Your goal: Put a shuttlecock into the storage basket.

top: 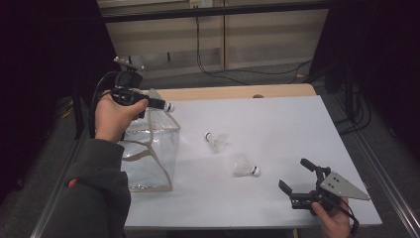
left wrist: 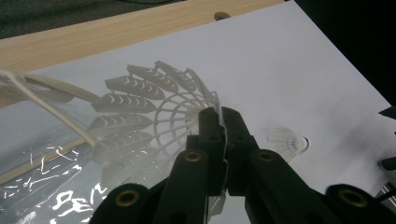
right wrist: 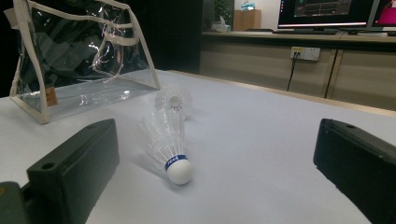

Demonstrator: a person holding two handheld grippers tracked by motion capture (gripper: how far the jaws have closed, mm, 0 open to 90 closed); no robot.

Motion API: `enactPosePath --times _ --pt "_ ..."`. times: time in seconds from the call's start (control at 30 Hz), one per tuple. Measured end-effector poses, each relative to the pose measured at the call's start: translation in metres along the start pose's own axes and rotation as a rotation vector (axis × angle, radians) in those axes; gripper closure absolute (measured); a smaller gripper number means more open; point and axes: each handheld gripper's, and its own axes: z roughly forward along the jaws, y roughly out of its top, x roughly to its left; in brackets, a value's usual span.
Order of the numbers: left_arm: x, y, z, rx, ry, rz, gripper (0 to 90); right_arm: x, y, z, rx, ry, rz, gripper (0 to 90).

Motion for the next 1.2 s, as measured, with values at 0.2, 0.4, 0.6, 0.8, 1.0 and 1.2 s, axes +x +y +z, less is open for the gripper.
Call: enactPosePath --times 0.2,0.4,0.6,0.8,1.0,1.2 --pt "0.003 0.0 -0.003 -0.002 0.005 -0.006 88.8 0.0 0.0 0.0 -0.001 0.0 -0.001 0.3" --pt "0.006 0.0 -0.006 0.0 0.018 -0.008 88.8 0.0 0.0 0.0 -0.001 0.0 -0.002 0.3" --pt "0.008 0.0 -0.009 -0.003 0.026 -0.016 88.9 0.001 0.0 0.0 0.002 0.001 -0.002 0.3" --pt "0.012 -0.001 -0.013 -0.014 0.032 -0.026 88.8 0.001 0.0 0.0 0.001 0.001 -0.001 0.3" --pt "0.016 -0.001 -0.017 -0.013 0.05 -0.031 88.9 0.001 0.0 0.0 0.0 0.0 -0.001 0.3" --pt "0.018 -0.001 -0.02 -0.019 0.052 -0.034 88.9 0.001 0.0 0.0 -0.001 -0.001 -0.002 0.3"
